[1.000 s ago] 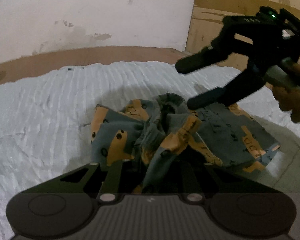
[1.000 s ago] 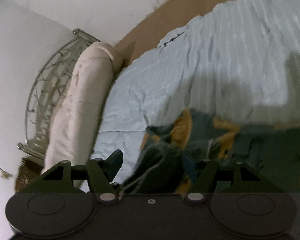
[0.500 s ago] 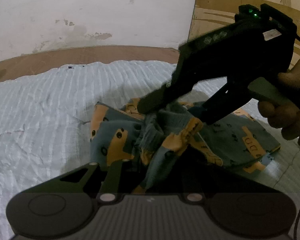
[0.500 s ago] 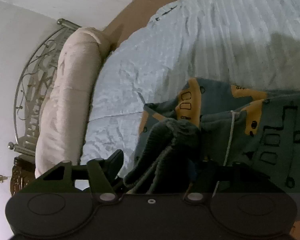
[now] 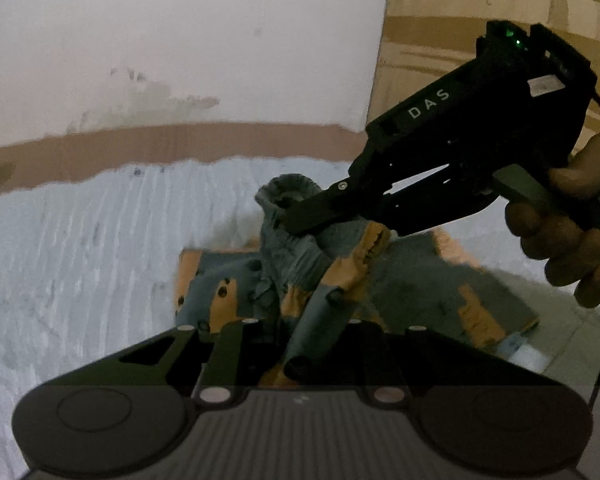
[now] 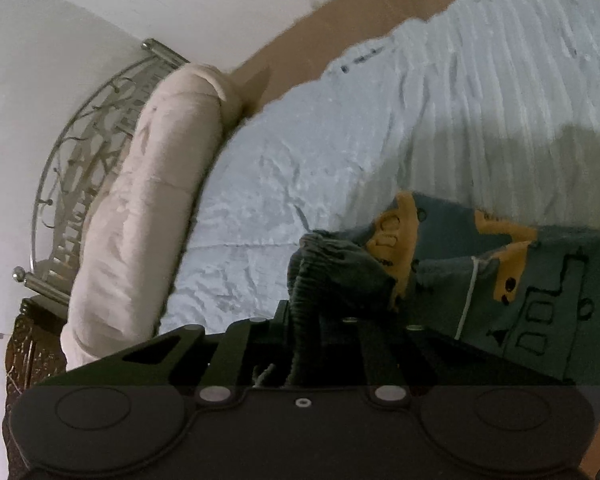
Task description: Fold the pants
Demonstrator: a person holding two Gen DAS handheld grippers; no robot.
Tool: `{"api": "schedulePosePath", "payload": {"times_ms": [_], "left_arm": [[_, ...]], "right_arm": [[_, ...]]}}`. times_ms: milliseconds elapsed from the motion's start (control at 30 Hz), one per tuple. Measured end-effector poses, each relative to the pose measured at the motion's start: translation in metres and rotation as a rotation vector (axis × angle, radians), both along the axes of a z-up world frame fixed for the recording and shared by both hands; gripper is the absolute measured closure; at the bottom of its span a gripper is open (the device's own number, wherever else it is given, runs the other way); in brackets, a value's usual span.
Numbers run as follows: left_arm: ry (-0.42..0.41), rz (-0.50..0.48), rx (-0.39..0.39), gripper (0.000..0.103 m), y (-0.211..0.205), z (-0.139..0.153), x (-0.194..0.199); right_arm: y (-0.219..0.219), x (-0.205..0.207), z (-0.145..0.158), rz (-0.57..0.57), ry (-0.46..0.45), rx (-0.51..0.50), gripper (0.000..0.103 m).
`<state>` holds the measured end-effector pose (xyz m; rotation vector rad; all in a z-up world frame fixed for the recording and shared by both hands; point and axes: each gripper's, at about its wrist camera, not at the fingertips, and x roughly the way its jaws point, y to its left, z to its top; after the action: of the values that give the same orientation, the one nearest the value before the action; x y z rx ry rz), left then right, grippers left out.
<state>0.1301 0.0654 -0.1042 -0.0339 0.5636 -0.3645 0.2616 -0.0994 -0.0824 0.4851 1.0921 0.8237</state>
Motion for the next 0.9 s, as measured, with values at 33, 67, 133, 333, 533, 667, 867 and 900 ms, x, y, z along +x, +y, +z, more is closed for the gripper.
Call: {"api": "schedulePosePath", "payload": {"times_ms": [33, 67, 133, 333, 533, 667, 867, 900], "left_arm": [[-0.012, -0.004, -0.002, 0.085, -0.003, 0.005, 0.001], [-0.025, -0.009, -0.003, 0.085, -0.008, 0.011, 0.001], [-0.042, -0.024, -0.006, 0.085, -0.020, 0.020, 0.004], [-0.053, -0.087, -0.008, 0.085, -0.069, 0.027, 0.012], [-0.023, -0.144, 0.030, 0.085, -0.120, 0.015, 0.017], [-0.005, -0.170, 0.073, 0.085, -0.147, 0.003, 0.025], [0.029, -0.201, 0.125, 0.069, -0.172, -0.014, 0.032], [0.031, -0.210, 0.129, 0.067, -0.174, -0.015, 0.030]], "right_arm": [[-0.003, -0.001, 0.005, -0.004, -0.011, 0.011, 0.090], [-0.007, -0.002, 0.011, -0.005, -0.026, 0.023, 0.090], [-0.018, -0.003, 0.022, -0.017, -0.052, 0.047, 0.090], [-0.069, -0.004, 0.042, -0.084, -0.090, 0.085, 0.090], [-0.126, -0.004, 0.031, -0.162, -0.075, 0.100, 0.090], [-0.155, -0.005, 0.010, -0.193, -0.055, 0.103, 0.090], [-0.190, -0.003, -0.019, -0.248, -0.021, 0.112, 0.090], [-0.194, -0.003, -0.024, -0.252, -0.016, 0.111, 0.090]]}}
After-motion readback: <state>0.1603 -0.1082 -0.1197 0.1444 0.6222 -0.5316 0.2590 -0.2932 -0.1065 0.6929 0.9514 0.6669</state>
